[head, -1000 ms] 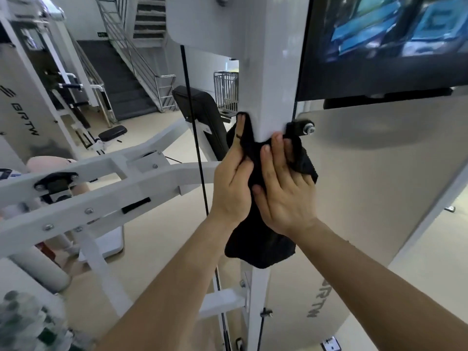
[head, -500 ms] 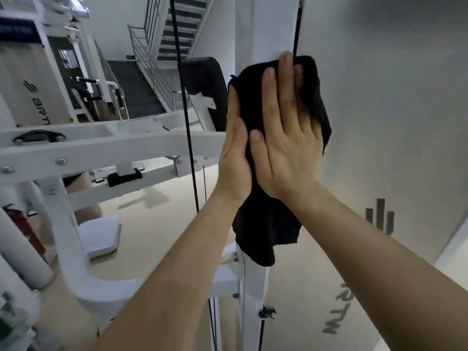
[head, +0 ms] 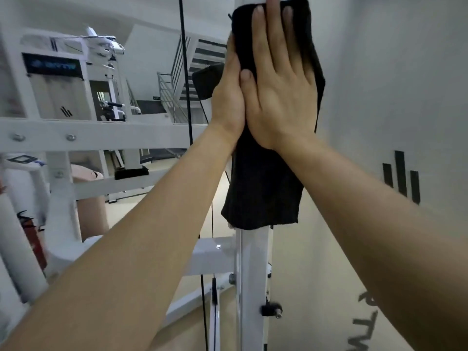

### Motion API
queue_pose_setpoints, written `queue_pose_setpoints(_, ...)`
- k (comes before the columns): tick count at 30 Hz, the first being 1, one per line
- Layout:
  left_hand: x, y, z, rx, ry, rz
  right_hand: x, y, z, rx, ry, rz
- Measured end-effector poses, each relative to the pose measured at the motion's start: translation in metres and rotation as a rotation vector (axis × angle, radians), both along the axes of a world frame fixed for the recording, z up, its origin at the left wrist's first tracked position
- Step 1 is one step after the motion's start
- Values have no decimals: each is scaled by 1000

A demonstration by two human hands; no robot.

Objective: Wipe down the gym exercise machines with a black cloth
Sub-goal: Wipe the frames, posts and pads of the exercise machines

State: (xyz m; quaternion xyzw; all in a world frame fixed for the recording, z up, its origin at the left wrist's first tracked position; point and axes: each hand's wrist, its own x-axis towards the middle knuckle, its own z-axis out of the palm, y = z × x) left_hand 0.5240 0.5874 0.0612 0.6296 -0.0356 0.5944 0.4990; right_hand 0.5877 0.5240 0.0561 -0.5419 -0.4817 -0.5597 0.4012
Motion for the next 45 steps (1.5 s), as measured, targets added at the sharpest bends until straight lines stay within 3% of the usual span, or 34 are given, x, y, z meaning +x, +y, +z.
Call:
queue_pose_setpoints(5, 7, -11, -41, 2, -55, 9, 3, 4, -24, -35, 11, 83)
queue_pose_setpoints(10, 3, 2, -133, -69, 91, -114, 11, -8, -115, -161, 17, 177)
queue_pose_setpoints(14, -2, 8, -104, -144, 115, -115, 14, -8, -112, -175, -30, 108)
queue_pose_setpoints(17, 0, 10, -70, -122, 87, -6, 13, -5, -67, -141, -78, 40)
queue_pose_setpoints(20, -4, 0, -82, 1, 129, 64, 13, -4, -65, -138, -54, 38)
queue_pose_setpoints(26, -32, -14, -145, 217, 383, 381, 14, -6, -141, -141, 39, 90)
queue_pose_setpoints(32, -49, -35, -197, 403, 634, 725, 21, -12, -211, -225, 11, 65)
queue_pose_setpoints(41, -56, -42, -251, 657, 624, 1127, 18, -23, -255, -283, 28, 114)
queue_pose_setpoints(45, -56, -52, -290, 717, 529, 1206, 20, -30, -273, -303, 37, 133)
